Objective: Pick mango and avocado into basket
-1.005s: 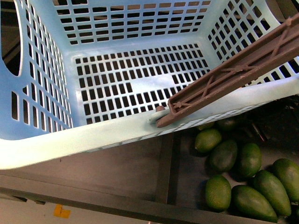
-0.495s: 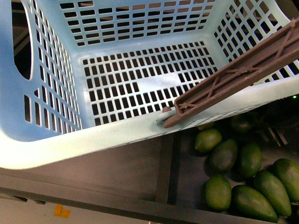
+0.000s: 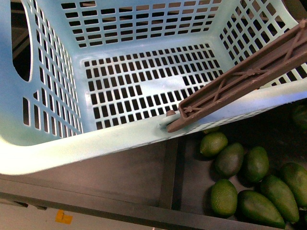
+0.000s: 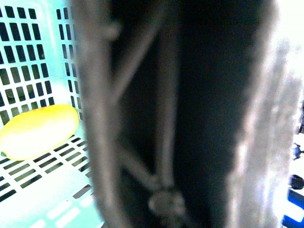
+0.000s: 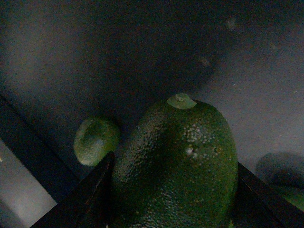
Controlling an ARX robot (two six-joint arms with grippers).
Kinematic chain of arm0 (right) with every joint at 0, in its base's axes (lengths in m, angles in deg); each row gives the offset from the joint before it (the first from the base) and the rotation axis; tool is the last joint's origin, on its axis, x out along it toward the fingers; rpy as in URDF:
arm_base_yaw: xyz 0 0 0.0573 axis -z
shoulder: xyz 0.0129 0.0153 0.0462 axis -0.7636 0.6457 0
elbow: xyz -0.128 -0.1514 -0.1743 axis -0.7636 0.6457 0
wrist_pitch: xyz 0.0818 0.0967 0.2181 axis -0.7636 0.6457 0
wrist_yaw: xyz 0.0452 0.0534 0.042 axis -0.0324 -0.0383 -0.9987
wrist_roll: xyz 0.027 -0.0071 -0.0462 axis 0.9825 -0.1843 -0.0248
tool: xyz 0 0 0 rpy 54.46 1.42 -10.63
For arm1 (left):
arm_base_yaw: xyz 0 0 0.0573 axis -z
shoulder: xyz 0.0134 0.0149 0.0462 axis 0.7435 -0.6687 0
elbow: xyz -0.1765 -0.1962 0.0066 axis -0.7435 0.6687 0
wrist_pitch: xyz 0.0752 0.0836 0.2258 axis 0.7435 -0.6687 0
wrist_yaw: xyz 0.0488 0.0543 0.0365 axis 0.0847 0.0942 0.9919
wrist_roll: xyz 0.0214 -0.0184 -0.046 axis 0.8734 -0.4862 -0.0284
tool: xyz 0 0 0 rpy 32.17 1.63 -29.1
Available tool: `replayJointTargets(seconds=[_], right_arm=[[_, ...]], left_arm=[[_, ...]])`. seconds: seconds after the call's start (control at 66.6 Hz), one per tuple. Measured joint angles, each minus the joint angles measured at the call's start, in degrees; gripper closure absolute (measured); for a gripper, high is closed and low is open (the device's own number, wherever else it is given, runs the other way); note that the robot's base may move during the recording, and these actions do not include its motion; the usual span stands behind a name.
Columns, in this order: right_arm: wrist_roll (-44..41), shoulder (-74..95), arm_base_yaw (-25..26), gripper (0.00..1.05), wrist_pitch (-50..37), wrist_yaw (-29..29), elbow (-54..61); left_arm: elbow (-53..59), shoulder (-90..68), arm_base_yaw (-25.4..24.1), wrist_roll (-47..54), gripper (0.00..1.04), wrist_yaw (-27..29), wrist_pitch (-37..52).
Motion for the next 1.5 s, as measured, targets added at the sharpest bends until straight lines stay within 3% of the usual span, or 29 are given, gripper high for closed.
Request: replayJointTargets(seconds=[0.33,0.525,0.705,1.035,1.23,1.5], right_arm=[[-10.3,-25.4,5.0,0.48,0.5,-1.8,11.7],[-15.9,-40.5,3.5,0.48,3.8,-2.6,13.7],[-19.4,-50.4,-3.9,0.48,6.6,0.6,13.0],[-22.8,-50.4,-25.7,0.48,6.0,10.8,8.8],[-23.0,-46.7,-32.0,0.48,4.8,13.8,7.2],[-22.9,-46.2,-34.1,0.08,5.4,16.3,7.2]], left_arm=[[0.0,0.0,0.0,0.0,0.92,0.0,0.0],[0.0,0.0,0.0,0.0,0.92,0.0,0.0],[0.0,0.0,0.0,0.0,0.92,-0.1,0.0],[0.0,0.0,0.0,0.0,0.92,0.0,0.0],[0.0,0.0,0.0,0.0,0.92,0.0,0.0],[0.0,0.0,-0.3,-0.2,0.92,1.0,0.0]])
